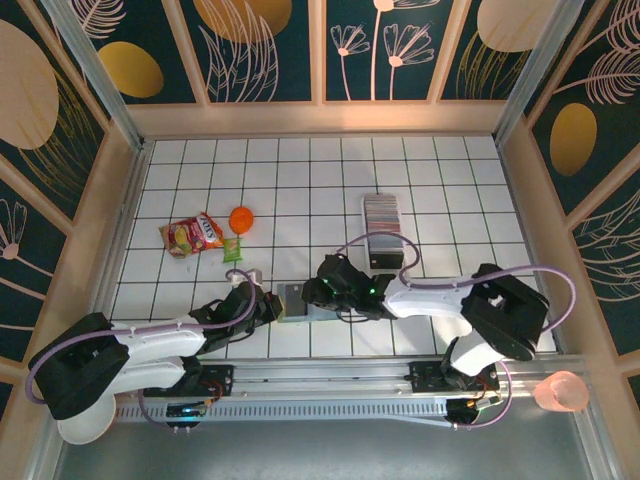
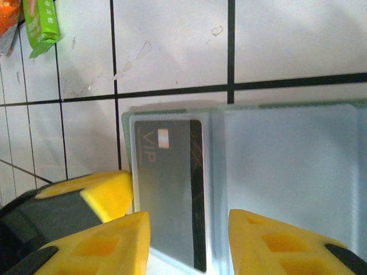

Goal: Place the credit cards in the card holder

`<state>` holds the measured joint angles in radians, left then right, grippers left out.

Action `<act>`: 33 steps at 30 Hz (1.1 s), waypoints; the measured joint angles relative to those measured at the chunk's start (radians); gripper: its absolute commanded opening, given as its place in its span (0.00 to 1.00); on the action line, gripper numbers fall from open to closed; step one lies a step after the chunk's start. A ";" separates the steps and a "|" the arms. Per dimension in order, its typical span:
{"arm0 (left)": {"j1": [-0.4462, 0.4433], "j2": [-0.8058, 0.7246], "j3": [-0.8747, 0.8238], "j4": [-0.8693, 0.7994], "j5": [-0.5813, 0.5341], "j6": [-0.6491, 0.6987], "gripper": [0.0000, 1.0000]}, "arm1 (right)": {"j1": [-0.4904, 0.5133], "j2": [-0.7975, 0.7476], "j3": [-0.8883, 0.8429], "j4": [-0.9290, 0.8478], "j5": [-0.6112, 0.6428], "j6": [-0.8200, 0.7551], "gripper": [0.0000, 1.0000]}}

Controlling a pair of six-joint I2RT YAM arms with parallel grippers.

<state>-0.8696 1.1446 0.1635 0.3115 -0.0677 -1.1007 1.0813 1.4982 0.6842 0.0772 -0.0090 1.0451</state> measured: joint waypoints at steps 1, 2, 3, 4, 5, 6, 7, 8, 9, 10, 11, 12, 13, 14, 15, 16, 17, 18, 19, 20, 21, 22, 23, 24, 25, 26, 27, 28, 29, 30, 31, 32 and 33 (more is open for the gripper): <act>0.000 -0.002 0.000 -0.001 0.000 0.000 0.00 | 0.011 -0.018 0.000 -0.024 0.014 0.000 0.41; 0.000 -0.006 0.000 -0.002 -0.001 0.000 0.00 | 0.026 -0.037 0.000 -0.048 0.030 0.002 0.41; 0.000 -0.014 0.000 -0.007 -0.001 0.000 0.00 | 0.042 -0.055 0.000 -0.072 0.044 0.007 0.41; 0.000 -0.023 0.000 -0.011 -0.002 0.000 0.00 | 0.056 -0.068 0.000 -0.093 0.058 0.012 0.41; 0.000 -0.034 0.000 -0.016 -0.005 0.000 0.00 | 0.071 -0.078 0.000 -0.112 0.071 0.020 0.41; 0.000 -0.049 -0.001 -0.021 -0.010 0.000 0.02 | 0.085 -0.087 -0.001 -0.127 0.081 0.032 0.41; 0.000 -0.063 -0.002 -0.026 -0.013 0.000 0.05 | 0.094 -0.091 -0.003 -0.134 0.090 0.039 0.41; 0.000 -0.077 -0.002 -0.029 -0.019 0.000 0.07 | 0.103 -0.093 -0.007 -0.140 0.097 0.048 0.41; 0.000 -0.092 -0.003 -0.031 -0.021 0.000 0.11 | 0.110 -0.093 -0.013 -0.148 0.103 0.058 0.41; 0.000 -0.102 -0.004 -0.032 -0.024 0.000 0.13 | 0.113 -0.092 -0.016 -0.157 0.110 0.064 0.41; 0.000 -0.113 -0.005 -0.035 -0.026 -0.001 0.15 | 0.116 -0.092 -0.019 -0.164 0.117 0.069 0.41; 0.000 -0.122 -0.006 -0.039 -0.027 -0.001 0.17 | 0.116 -0.088 -0.020 -0.171 0.124 0.072 0.41; 0.000 -0.128 -0.007 -0.042 -0.029 -0.001 0.19 | 0.116 -0.085 -0.020 -0.172 0.129 0.074 0.41; 0.000 -0.133 -0.008 -0.047 -0.031 -0.002 0.22 | 0.116 -0.078 -0.019 -0.175 0.138 0.079 0.41; 0.000 -0.136 -0.010 -0.048 -0.031 -0.002 0.24 | 0.116 -0.069 -0.018 -0.180 0.146 0.080 0.41; 0.000 -0.137 -0.011 -0.049 -0.032 -0.002 0.25 | 0.116 -0.061 -0.018 -0.187 0.152 0.081 0.41; 0.000 -0.137 -0.014 -0.051 -0.034 -0.002 0.25 | 0.116 -0.052 -0.017 -0.194 0.160 0.083 0.41; 0.000 -0.137 -0.016 -0.053 -0.035 -0.002 0.26 | 0.116 -0.043 -0.017 -0.202 0.167 0.084 0.41; 0.000 -0.137 -0.019 -0.054 -0.034 -0.002 0.26 | 0.116 -0.038 -0.017 -0.206 0.171 0.084 0.41; 0.000 -0.137 -0.023 -0.054 -0.034 -0.002 0.26 | 0.116 -0.032 -0.017 -0.211 0.174 0.084 0.41; 0.000 -0.137 -0.025 -0.055 -0.034 -0.002 0.27 | 0.116 -0.026 -0.016 -0.212 0.177 0.084 0.41; 0.000 -0.137 -0.026 -0.055 -0.034 -0.002 0.27 | 0.116 -0.021 -0.015 -0.214 0.177 0.084 0.41; 0.000 -0.137 -0.027 -0.055 -0.034 -0.002 0.28 | 0.116 -0.016 -0.014 -0.216 0.177 0.084 0.41; 0.000 -0.137 -0.028 -0.055 -0.034 -0.002 0.28 | 0.116 -0.009 -0.011 -0.217 0.177 0.084 0.41; 0.000 -0.136 -0.028 -0.055 -0.034 -0.002 0.28 | 0.116 -0.004 -0.008 -0.217 0.177 0.084 0.41; 0.000 -0.136 -0.029 -0.054 -0.034 -0.002 0.28 | 0.116 0.000 -0.005 -0.217 0.177 0.084 0.41; 0.000 -0.136 -0.030 -0.054 -0.034 -0.002 0.28 | 0.116 0.003 -0.002 -0.217 0.177 0.084 0.41; 0.000 -0.135 -0.031 -0.054 -0.034 -0.002 0.28 | 0.116 0.005 0.001 -0.217 0.177 0.084 0.41; 0.000 -0.134 -0.032 -0.054 -0.034 -0.002 0.28 | 0.116 0.008 0.002 -0.216 0.177 0.084 0.41; 0.000 -0.130 -0.033 -0.054 -0.033 -0.002 0.28 | 0.116 0.011 0.003 -0.216 0.177 0.084 0.42; 0.000 -0.128 -0.033 -0.054 -0.032 -0.002 0.28 | 0.116 0.013 0.004 -0.216 0.177 0.084 0.41; 0.000 -0.125 -0.033 -0.054 -0.029 -0.001 0.28 | 0.116 0.016 0.007 -0.215 0.177 0.084 0.42; 0.000 -0.122 -0.033 -0.054 -0.025 -0.001 0.28 | 0.116 0.021 0.011 -0.212 0.177 0.084 0.44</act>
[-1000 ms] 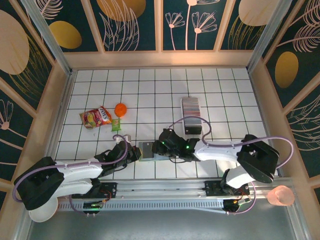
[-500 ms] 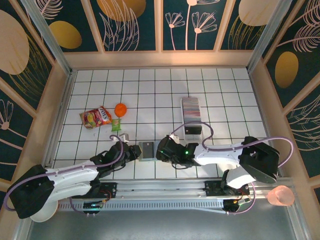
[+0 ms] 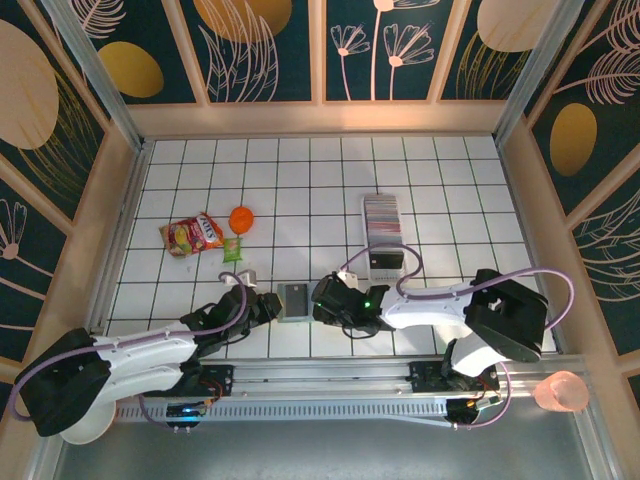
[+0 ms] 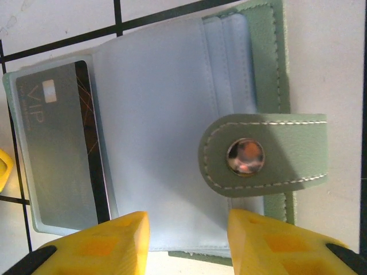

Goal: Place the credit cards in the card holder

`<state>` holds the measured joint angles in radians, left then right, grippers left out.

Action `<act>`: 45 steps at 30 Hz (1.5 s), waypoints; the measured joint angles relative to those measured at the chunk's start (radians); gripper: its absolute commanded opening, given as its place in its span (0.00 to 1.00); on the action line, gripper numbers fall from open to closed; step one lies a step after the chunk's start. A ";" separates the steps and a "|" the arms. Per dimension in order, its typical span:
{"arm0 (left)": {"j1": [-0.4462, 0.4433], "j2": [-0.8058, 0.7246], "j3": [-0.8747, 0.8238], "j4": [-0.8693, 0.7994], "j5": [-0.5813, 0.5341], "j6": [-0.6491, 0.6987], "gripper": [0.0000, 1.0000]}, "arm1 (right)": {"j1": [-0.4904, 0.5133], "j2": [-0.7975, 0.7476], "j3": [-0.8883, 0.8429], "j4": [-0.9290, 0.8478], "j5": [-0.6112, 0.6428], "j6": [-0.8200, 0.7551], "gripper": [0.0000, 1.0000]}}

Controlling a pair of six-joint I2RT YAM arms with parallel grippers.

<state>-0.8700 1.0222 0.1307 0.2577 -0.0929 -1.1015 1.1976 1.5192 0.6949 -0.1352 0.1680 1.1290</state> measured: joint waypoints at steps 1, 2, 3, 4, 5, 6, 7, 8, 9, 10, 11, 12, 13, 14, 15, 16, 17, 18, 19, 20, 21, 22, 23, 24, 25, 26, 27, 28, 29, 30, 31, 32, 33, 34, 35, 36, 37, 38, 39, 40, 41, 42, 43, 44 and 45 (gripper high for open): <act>0.000 0.002 0.000 0.000 0.002 0.000 0.28 | 0.000 0.005 0.004 0.004 0.000 0.003 0.48; 0.000 0.003 0.000 0.000 0.004 0.001 0.28 | 0.000 0.010 0.008 0.011 0.000 0.005 0.48; 0.000 0.004 0.000 0.000 0.006 0.001 0.27 | 0.000 0.016 0.013 0.017 0.000 0.003 0.48; 0.000 0.004 0.000 0.000 0.006 0.001 0.27 | 0.000 0.021 0.017 0.023 -0.001 0.003 0.48; 0.000 0.004 -0.001 0.000 0.006 0.001 0.27 | 0.000 0.029 0.023 0.031 -0.002 0.003 0.48; 0.000 0.004 -0.002 0.000 0.006 0.001 0.26 | 0.000 0.037 0.027 0.042 -0.003 0.003 0.48; 0.000 0.004 -0.003 0.000 0.006 0.001 0.26 | 0.000 0.044 0.030 0.052 -0.005 0.003 0.48; 0.000 0.004 -0.004 0.000 0.006 0.001 0.26 | 0.000 0.052 0.034 0.066 -0.006 0.003 0.48; 0.000 0.004 -0.006 0.000 0.006 0.001 0.26 | 0.000 0.058 0.036 0.080 -0.010 0.003 0.48; 0.000 0.003 -0.006 0.000 0.006 0.001 0.25 | 0.000 0.064 0.039 0.095 -0.012 0.003 0.48; 0.000 0.002 -0.007 0.000 0.006 0.001 0.24 | 0.000 0.071 0.040 0.110 -0.015 0.004 0.48; 0.000 0.001 -0.008 0.000 0.005 0.001 0.24 | 0.000 0.074 0.040 0.121 -0.017 0.004 0.48; 0.000 -0.002 -0.009 0.000 0.005 0.001 0.24 | 0.000 0.077 0.040 0.133 -0.020 0.004 0.48; 0.000 -0.005 -0.010 0.000 0.004 0.001 0.24 | 0.000 0.079 0.040 0.148 -0.025 0.005 0.48; 0.000 -0.008 -0.012 0.000 0.003 0.001 0.24 | 0.000 0.081 0.040 0.157 -0.030 0.007 0.48; 0.000 -0.013 -0.014 -0.001 0.002 0.000 0.23 | 0.000 0.083 0.040 0.166 -0.035 0.007 0.48; 0.000 -0.019 -0.016 -0.001 0.000 0.000 0.23 | 0.000 0.084 0.040 0.173 -0.038 0.007 0.48; 0.000 -0.023 -0.018 -0.001 -0.002 0.000 0.23 | 0.000 0.085 0.040 0.178 -0.038 0.007 0.48; 0.000 -0.028 -0.021 -0.001 -0.002 0.000 0.23 | 0.000 0.087 0.040 0.182 -0.039 0.007 0.48; 0.000 -0.034 -0.023 -0.001 -0.003 0.000 0.23 | 0.000 0.088 0.042 0.184 -0.040 0.007 0.48; 0.000 -0.039 -0.025 -0.001 -0.005 0.000 0.23 | 0.000 0.089 0.043 0.184 -0.040 0.007 0.47; 0.000 -0.044 -0.027 -0.001 -0.007 0.000 0.23 | 0.000 0.089 0.046 0.184 -0.042 0.007 0.47; 0.000 -0.048 -0.029 -0.002 -0.011 0.000 0.23 | 0.000 0.089 0.048 0.185 -0.042 0.007 0.47; 0.000 -0.050 -0.030 -0.002 -0.014 0.000 0.23 | 0.000 0.089 0.050 0.185 -0.042 0.007 0.46; 0.000 -0.053 -0.030 -0.003 -0.017 0.000 0.23 | 0.000 0.088 0.051 0.186 -0.042 0.007 0.46; 0.000 -0.055 -0.030 -0.005 -0.019 0.000 0.23 | 0.000 0.088 0.051 0.187 -0.042 0.007 0.46; 0.000 -0.056 -0.030 -0.007 -0.020 -0.001 0.22 | 0.000 0.088 0.051 0.188 -0.042 0.007 0.46; 0.000 -0.057 -0.030 -0.009 -0.021 -0.002 0.22 | 0.000 0.088 0.051 0.188 -0.042 0.007 0.46; 0.000 -0.057 -0.030 -0.010 -0.021 -0.002 0.22 | 0.000 0.088 0.051 0.190 -0.042 0.007 0.46; 0.000 -0.058 -0.031 -0.011 -0.021 -0.002 0.22 | 0.000 0.088 0.051 0.191 -0.042 0.007 0.46; 0.000 -0.058 -0.031 -0.012 -0.021 -0.002 0.22 | 0.000 0.088 0.051 0.193 -0.042 0.007 0.46; 0.000 -0.058 -0.031 -0.015 -0.021 -0.002 0.22 | 0.000 0.088 0.051 0.196 -0.042 0.007 0.46; 0.000 -0.058 -0.032 -0.016 -0.021 -0.003 0.22 | 0.000 0.088 0.051 0.200 -0.042 0.007 0.46; 0.000 -0.058 -0.032 -0.018 -0.021 -0.003 0.22 | 0.000 0.088 0.051 0.207 -0.043 0.007 0.46; 0.000 -0.059 -0.032 -0.020 -0.021 -0.003 0.21 | 0.000 0.088 0.051 0.215 -0.045 0.007 0.46; 0.000 -0.060 -0.032 -0.024 -0.023 -0.003 0.21 | 0.000 0.088 0.051 0.223 -0.046 0.007 0.46; 0.000 -0.064 -0.034 -0.027 -0.024 -0.003 0.21 | 0.000 0.088 0.051 0.232 -0.049 0.007 0.46; 0.000 -0.070 -0.034 -0.033 -0.027 -0.003 0.20 | 0.000 0.088 0.051 0.243 -0.054 0.007 0.46; 0.000 -0.076 -0.035 -0.036 -0.029 -0.003 0.20 | 0.000 0.088 0.051 0.254 -0.058 0.007 0.46; 0.000 -0.085 -0.037 -0.039 -0.035 -0.004 0.19 | 0.000 0.088 0.051 0.268 -0.064 0.007 0.46; 0.000 -0.095 -0.039 -0.043 -0.041 -0.006 0.19 | 0.000 0.088 0.051 0.280 -0.066 0.007 0.45; 0.000 -0.103 -0.040 -0.048 -0.047 -0.008 0.19 | 0.000 0.088 0.051 0.290 -0.069 0.007 0.45; 0.000 -0.114 -0.042 -0.054 -0.052 -0.011 0.18 | 0.000 0.089 0.051 0.301 -0.074 0.007 0.45; 0.000 -0.124 -0.043 -0.060 -0.057 -0.014 0.18 | 0.000 0.090 0.051 0.313 -0.082 0.007 0.45; 0.000 -0.133 -0.045 -0.065 -0.064 -0.017 0.17 | 0.000 0.093 0.051 0.325 -0.088 0.007 0.44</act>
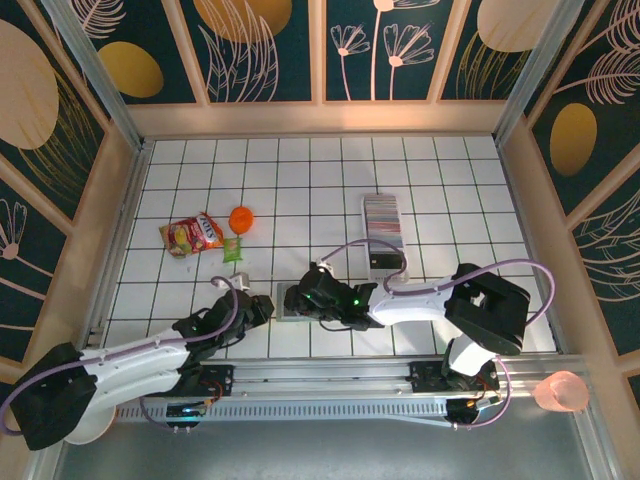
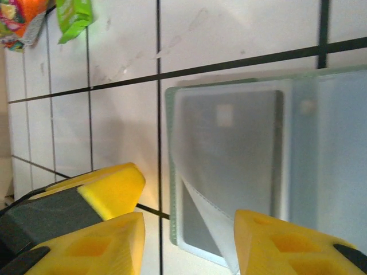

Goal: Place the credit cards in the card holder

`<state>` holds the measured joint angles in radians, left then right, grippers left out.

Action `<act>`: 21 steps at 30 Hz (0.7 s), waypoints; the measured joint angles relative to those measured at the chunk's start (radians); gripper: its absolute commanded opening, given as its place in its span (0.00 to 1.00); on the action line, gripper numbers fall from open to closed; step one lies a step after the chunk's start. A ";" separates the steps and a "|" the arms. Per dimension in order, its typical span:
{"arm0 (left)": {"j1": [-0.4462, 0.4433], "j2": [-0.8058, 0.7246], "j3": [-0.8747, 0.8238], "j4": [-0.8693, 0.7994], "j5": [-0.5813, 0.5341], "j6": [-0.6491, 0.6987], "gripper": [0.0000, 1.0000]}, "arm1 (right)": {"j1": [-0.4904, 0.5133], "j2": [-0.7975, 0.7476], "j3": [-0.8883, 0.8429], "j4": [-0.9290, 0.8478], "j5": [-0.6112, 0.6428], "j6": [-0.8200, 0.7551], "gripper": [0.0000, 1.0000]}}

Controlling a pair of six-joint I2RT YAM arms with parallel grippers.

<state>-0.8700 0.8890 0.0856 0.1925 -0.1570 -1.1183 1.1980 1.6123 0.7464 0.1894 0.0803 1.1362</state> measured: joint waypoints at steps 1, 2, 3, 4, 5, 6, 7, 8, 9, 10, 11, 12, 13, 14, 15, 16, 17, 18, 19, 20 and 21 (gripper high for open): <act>0.000 -0.011 -0.001 -0.010 -0.008 -0.003 0.18 | 0.000 0.006 0.001 0.012 -0.005 0.000 0.44; 0.000 -0.021 -0.002 -0.018 -0.014 -0.006 0.18 | 0.000 0.013 0.003 0.023 -0.011 0.000 0.44; 0.000 -0.032 -0.004 -0.025 -0.019 -0.010 0.18 | 0.000 0.019 0.003 0.032 -0.018 0.000 0.44; 0.000 -0.043 -0.006 -0.031 -0.026 -0.013 0.18 | 0.000 0.024 0.004 0.042 -0.024 -0.001 0.44; 0.000 -0.056 -0.010 -0.039 -0.034 -0.016 0.18 | 0.000 0.026 0.005 0.054 -0.031 -0.005 0.44; 0.000 -0.067 -0.012 -0.045 -0.039 -0.019 0.19 | 0.000 0.027 0.005 0.065 -0.036 -0.010 0.44; 0.000 -0.077 -0.015 -0.051 -0.044 -0.022 0.19 | 0.000 0.027 0.006 0.081 -0.042 -0.019 0.44; 0.000 -0.088 -0.016 -0.058 -0.050 -0.025 0.20 | 0.000 0.027 0.008 0.096 -0.051 -0.032 0.45; 0.000 -0.096 -0.017 -0.064 -0.055 -0.027 0.20 | 0.000 0.027 0.013 0.107 -0.059 -0.048 0.45; 0.000 -0.105 -0.017 -0.071 -0.061 -0.029 0.21 | 0.000 0.026 0.021 0.118 -0.067 -0.068 0.45; 0.000 -0.111 -0.017 -0.075 -0.065 -0.031 0.22 | 0.000 0.021 0.029 0.123 -0.074 -0.091 0.45; 0.000 -0.116 -0.017 -0.078 -0.066 -0.032 0.22 | 0.000 0.012 0.035 0.123 -0.076 -0.113 0.45; 0.000 -0.120 -0.017 -0.082 -0.068 -0.031 0.22 | 0.000 -0.005 0.042 0.122 -0.077 -0.141 0.45; 0.000 -0.121 -0.017 -0.085 -0.069 -0.031 0.23 | 0.000 -0.032 0.044 0.120 -0.075 -0.173 0.44; 0.000 -0.122 -0.017 -0.088 -0.071 -0.031 0.24 | -0.003 -0.059 0.044 0.116 -0.074 -0.201 0.45; 0.000 -0.122 -0.017 -0.090 -0.073 -0.031 0.25 | -0.006 -0.100 0.044 0.105 -0.071 -0.240 0.45; 0.000 -0.122 -0.017 -0.093 -0.074 -0.031 0.26 | -0.014 -0.144 0.044 0.093 -0.068 -0.280 0.45; 0.000 -0.122 -0.017 -0.093 -0.077 -0.031 0.26 | -0.023 -0.181 0.044 0.082 -0.063 -0.318 0.45; 0.000 -0.122 -0.016 -0.093 -0.080 -0.031 0.28 | -0.037 -0.231 0.044 0.068 -0.056 -0.370 0.45; 0.000 -0.121 -0.016 -0.093 -0.081 -0.030 0.29 | -0.054 -0.277 0.044 0.055 -0.051 -0.428 0.46; 0.000 -0.121 -0.015 -0.094 -0.081 -0.027 0.32 | -0.073 -0.327 0.044 0.037 -0.045 -0.499 0.47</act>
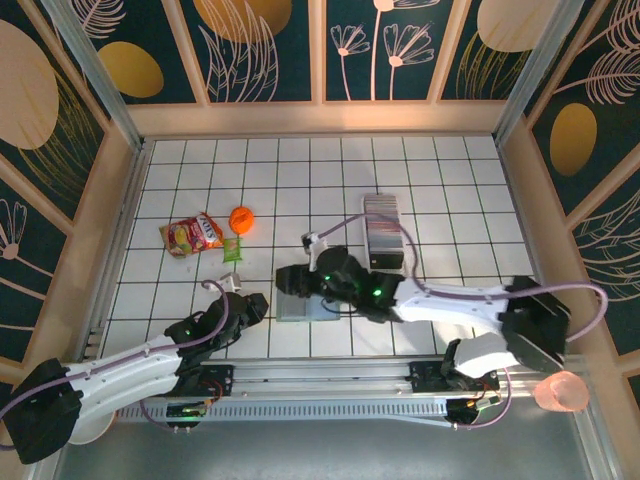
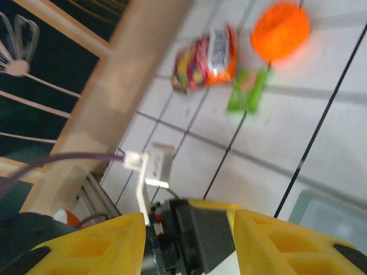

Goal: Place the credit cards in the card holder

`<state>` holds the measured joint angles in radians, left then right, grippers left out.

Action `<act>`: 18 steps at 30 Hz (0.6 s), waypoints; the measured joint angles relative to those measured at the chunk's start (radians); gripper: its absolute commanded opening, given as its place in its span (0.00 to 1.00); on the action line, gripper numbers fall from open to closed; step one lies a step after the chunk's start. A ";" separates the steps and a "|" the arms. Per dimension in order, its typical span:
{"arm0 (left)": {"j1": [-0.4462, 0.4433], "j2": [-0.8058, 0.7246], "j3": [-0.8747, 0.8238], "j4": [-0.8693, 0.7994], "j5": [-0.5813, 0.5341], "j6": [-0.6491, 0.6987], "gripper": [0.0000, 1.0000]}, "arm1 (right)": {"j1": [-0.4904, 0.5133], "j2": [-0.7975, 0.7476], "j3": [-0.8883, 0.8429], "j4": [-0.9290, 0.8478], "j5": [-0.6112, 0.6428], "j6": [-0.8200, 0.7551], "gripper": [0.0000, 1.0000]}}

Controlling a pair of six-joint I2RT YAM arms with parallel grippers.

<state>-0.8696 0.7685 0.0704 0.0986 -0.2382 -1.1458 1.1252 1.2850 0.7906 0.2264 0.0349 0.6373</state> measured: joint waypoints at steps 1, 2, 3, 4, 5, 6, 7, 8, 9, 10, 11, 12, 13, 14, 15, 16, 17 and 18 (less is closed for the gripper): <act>0.000 0.003 0.003 -0.002 0.000 0.004 0.35 | -0.018 -0.048 0.000 -0.018 0.010 -0.082 0.49; 0.000 0.006 0.006 -0.004 0.000 0.011 0.37 | -0.032 -0.085 0.001 -0.034 0.021 -0.157 0.50; 0.000 0.011 0.013 -0.006 0.000 0.016 0.41 | -0.045 -0.129 0.002 -0.060 0.034 -0.261 0.52; 0.000 0.014 0.019 -0.006 0.000 0.025 0.44 | -0.050 -0.166 0.002 -0.085 0.048 -0.369 0.54; 0.000 0.018 0.027 -0.006 0.000 0.033 0.47 | -0.051 -0.193 0.002 -0.109 0.057 -0.464 0.58; 0.000 0.022 0.035 -0.006 0.001 0.042 0.51 | -0.051 -0.224 0.002 -0.147 0.069 -0.590 0.65; 0.000 0.026 0.044 -0.005 0.002 0.051 0.54 | -0.053 -0.253 0.002 -0.188 0.077 -0.713 0.70; 0.000 0.029 0.051 -0.005 0.004 0.060 0.55 | -0.060 -0.272 0.002 -0.226 0.076 -0.809 0.71; 0.000 0.033 0.060 -0.005 0.008 0.068 0.55 | -0.075 -0.296 0.002 -0.277 0.070 -0.929 0.72; 0.000 0.038 0.068 -0.004 0.015 0.076 0.55 | -0.108 -0.317 0.001 -0.330 0.057 -1.039 0.72; 0.000 0.043 0.073 -0.001 0.021 0.083 0.54 | -0.145 -0.333 -0.003 -0.367 0.043 -1.121 0.73; 0.000 0.050 0.080 0.005 0.029 0.091 0.54 | -0.202 -0.349 -0.009 -0.408 0.034 -1.218 0.73; 0.000 0.057 0.086 0.008 0.039 0.098 0.53 | -0.271 -0.362 -0.019 -0.445 0.024 -1.308 0.73; 0.000 0.065 0.090 0.013 0.048 0.105 0.53 | -0.325 -0.367 -0.025 -0.473 0.022 -1.372 0.73; 0.000 0.076 0.095 0.020 0.059 0.114 0.53 | -0.388 -0.367 -0.033 -0.502 0.019 -1.447 0.74; 0.000 0.087 0.098 0.025 0.072 0.122 0.53 | -0.443 -0.359 -0.039 -0.533 0.016 -1.514 0.74; 0.000 0.098 0.101 0.027 0.082 0.127 0.53 | -0.479 -0.350 -0.042 -0.554 0.013 -1.564 0.74; 0.000 0.112 0.104 0.031 0.096 0.133 0.53 | -0.514 -0.332 -0.043 -0.579 0.008 -1.624 0.74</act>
<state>-0.8700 0.8803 0.1741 0.1295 -0.1425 -1.0126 0.6113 0.9527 0.7479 -0.3527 0.0433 -0.9863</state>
